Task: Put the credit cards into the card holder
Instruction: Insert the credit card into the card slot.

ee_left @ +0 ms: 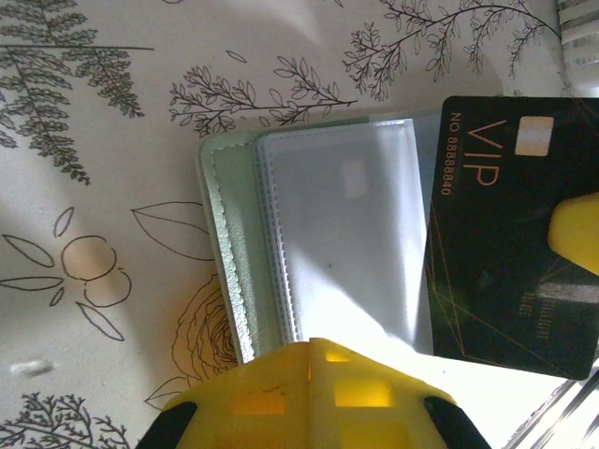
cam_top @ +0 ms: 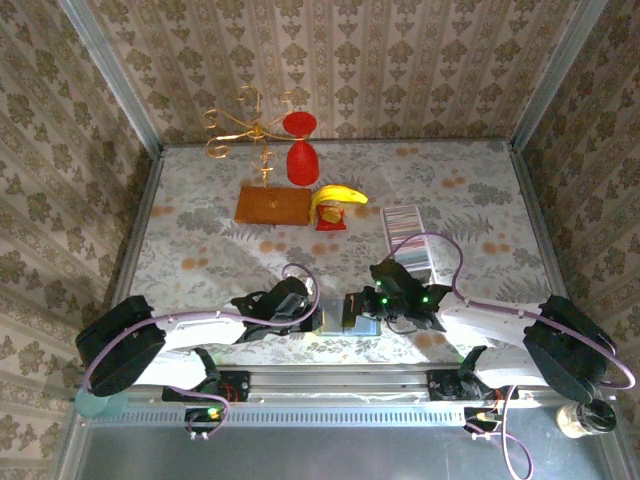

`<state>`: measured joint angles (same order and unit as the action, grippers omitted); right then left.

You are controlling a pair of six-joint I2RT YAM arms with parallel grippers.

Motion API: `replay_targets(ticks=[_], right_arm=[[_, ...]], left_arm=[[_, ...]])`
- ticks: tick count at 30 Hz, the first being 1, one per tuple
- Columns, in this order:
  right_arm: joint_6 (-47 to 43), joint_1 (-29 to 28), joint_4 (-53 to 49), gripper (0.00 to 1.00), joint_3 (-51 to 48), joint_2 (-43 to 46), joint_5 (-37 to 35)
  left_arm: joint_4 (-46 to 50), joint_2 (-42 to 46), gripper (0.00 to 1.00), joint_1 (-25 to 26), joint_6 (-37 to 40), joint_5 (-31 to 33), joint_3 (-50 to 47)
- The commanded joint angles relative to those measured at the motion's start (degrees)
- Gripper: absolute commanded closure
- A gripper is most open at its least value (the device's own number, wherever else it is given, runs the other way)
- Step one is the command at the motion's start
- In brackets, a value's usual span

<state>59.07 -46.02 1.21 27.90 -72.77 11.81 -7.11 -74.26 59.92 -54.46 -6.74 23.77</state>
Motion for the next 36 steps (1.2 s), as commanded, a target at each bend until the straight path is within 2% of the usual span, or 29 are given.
replay_targets(ticks=[1, 14, 24, 33, 36], right_arm=[[2.26, -0.59, 2.91, 1.0, -0.91, -1.51, 2.03], [2.18, -0.71, -1.19, 1.0, 0.31, -2.7, 5.06], [1.57, -0.73, -0.54, 1.0, 1.72, -6.19, 7.76], [0.61, -0.65, -0.68, 1.0, 2.93, -8.71, 6.99], [1.0, -0.73, -0.27, 0.97, 2.69, -8.79, 5.32]], left_arm=[[-0.97, -0.36, 1.0, 0.49, -1.18, 0.61, -0.65], [-0.27, -0.08, 1.0, 0.91, -1.84, 2.28, -1.53], [-0.14, -0.52, 1.0, 1.49, -1.96, 3.14, -1.71], [-0.18, -0.88, 1.0, 1.78, -2.32, 3.65, -1.97], [-0.28, -1.15, 1.0, 1.87, -2.32, 3.57, -1.88]])
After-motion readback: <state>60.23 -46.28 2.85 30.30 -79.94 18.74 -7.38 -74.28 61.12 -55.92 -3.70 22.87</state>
